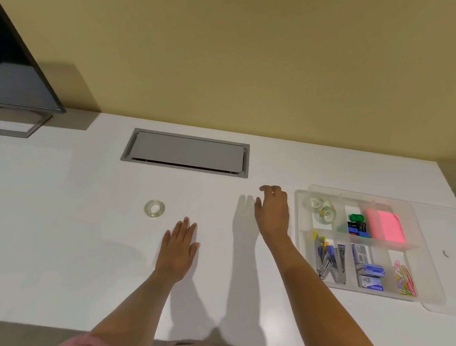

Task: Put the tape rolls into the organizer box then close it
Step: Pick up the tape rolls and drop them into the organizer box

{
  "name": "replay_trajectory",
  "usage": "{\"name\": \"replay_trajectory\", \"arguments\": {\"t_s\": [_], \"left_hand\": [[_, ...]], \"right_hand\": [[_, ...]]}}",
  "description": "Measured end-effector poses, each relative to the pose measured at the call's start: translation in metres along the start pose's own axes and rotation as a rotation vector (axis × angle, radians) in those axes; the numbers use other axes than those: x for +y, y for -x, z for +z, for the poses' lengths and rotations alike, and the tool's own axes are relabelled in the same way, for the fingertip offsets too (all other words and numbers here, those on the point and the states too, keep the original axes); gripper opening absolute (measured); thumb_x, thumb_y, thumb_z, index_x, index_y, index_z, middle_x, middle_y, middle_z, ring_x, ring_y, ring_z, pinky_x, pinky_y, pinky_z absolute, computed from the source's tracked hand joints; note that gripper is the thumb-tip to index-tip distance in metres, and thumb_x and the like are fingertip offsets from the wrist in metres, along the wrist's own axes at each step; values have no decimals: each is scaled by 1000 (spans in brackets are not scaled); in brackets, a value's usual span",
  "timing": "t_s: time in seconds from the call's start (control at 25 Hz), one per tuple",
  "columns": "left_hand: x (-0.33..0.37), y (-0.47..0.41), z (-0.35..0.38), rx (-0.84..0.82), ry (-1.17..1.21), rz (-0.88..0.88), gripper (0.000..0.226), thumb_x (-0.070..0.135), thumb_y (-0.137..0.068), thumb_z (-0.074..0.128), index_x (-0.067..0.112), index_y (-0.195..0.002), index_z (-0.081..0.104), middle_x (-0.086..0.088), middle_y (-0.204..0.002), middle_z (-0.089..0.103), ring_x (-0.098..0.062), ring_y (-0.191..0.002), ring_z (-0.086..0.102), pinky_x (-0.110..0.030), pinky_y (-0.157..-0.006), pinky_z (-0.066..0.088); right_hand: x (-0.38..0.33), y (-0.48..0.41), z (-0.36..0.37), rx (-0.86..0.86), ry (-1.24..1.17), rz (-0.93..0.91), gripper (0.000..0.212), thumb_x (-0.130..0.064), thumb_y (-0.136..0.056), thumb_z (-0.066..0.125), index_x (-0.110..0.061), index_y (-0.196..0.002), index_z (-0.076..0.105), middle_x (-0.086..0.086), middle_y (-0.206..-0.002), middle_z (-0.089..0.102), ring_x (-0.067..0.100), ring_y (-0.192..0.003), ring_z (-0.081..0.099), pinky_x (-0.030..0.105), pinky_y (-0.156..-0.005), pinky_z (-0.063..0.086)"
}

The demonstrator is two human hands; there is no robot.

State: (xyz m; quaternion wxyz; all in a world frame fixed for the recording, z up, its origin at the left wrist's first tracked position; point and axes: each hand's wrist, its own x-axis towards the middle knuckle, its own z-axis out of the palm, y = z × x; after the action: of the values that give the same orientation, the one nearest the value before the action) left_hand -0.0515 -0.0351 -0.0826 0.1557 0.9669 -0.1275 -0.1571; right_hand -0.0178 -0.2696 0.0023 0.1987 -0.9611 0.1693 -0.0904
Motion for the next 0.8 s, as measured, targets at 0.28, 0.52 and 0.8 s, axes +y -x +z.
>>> {"name": "replay_trajectory", "arguments": {"t_s": [0.28, 0.52, 0.8], "left_hand": [[-61, 30, -11, 45, -14, -47, 101, 65, -73, -30, 20, -147, 21, -3, -159, 14, -24, -146, 17, -45, -118, 17], [-103, 30, -29, 52, 22, -117, 89, 63, -74, -10, 20, -149, 10, -1, -160, 2, -19, -148, 4, -41, -120, 5], [-133, 6, -44, 38, 51, -123, 86, 58, -72, -5, 22, -149, 9, 0, -160, 1, -19, -148, 2, -43, -121, 4]], "right_hand": [[-80, 36, 51, -250, 27, -154, 36, -15, -94, 54, -7, -128, 50, 14, -127, 53, 30, -115, 51, 36, -87, 48], [-137, 42, 84, -478, 81, -236, 47, -22, -95, 53, -10, -138, 37, 11, -139, 42, 27, -125, 44, 35, -97, 46], [-180, 36, 112, -561, 94, -312, 60, -14, -90, 60, -13, -143, 31, 10, -146, 36, 27, -131, 40, 36, -100, 45]]}}
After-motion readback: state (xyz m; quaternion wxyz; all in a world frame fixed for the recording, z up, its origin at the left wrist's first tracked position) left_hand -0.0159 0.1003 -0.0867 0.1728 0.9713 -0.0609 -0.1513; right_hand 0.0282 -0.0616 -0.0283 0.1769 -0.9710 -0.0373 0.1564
